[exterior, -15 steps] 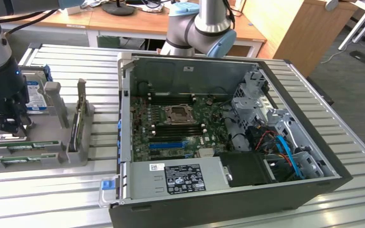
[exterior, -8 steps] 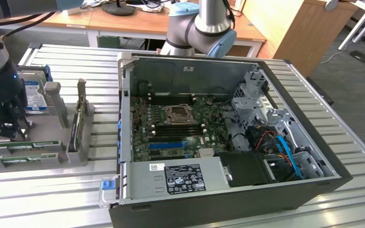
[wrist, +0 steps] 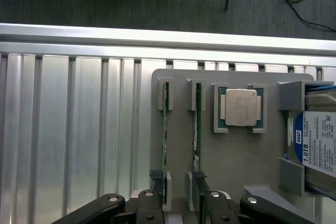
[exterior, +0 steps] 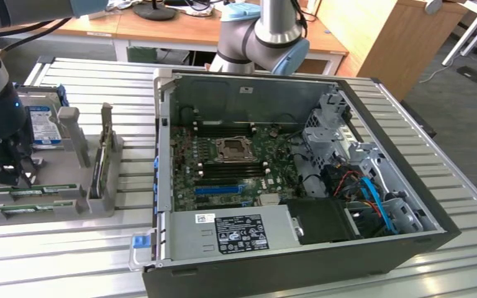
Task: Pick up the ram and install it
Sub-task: 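Pick up the ram and move it above insertion slot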
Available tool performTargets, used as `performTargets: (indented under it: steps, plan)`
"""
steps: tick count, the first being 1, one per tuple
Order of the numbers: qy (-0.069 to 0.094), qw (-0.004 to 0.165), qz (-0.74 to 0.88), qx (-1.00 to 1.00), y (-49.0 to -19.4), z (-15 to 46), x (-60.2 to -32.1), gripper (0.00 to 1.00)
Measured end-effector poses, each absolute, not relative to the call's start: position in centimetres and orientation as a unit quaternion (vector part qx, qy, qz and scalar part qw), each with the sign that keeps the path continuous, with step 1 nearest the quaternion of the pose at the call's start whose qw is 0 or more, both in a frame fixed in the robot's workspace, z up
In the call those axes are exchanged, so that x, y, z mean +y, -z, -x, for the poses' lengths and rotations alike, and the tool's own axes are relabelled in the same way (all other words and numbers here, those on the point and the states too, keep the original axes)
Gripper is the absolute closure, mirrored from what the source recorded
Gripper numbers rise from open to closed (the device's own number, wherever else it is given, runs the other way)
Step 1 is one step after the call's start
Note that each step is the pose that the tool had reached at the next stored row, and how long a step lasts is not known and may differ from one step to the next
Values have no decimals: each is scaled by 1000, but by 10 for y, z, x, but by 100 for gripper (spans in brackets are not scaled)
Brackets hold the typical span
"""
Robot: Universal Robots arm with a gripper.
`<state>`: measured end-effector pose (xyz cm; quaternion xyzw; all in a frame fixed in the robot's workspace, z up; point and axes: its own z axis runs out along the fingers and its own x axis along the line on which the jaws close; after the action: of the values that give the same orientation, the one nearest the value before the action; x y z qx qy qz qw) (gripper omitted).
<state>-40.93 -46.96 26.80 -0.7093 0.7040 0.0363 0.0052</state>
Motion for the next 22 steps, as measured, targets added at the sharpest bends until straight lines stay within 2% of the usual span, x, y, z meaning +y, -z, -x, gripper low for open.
performTargets:
  steps: [22]
  plan:
    - [-37,7,709,704,-253,409,-476,64]
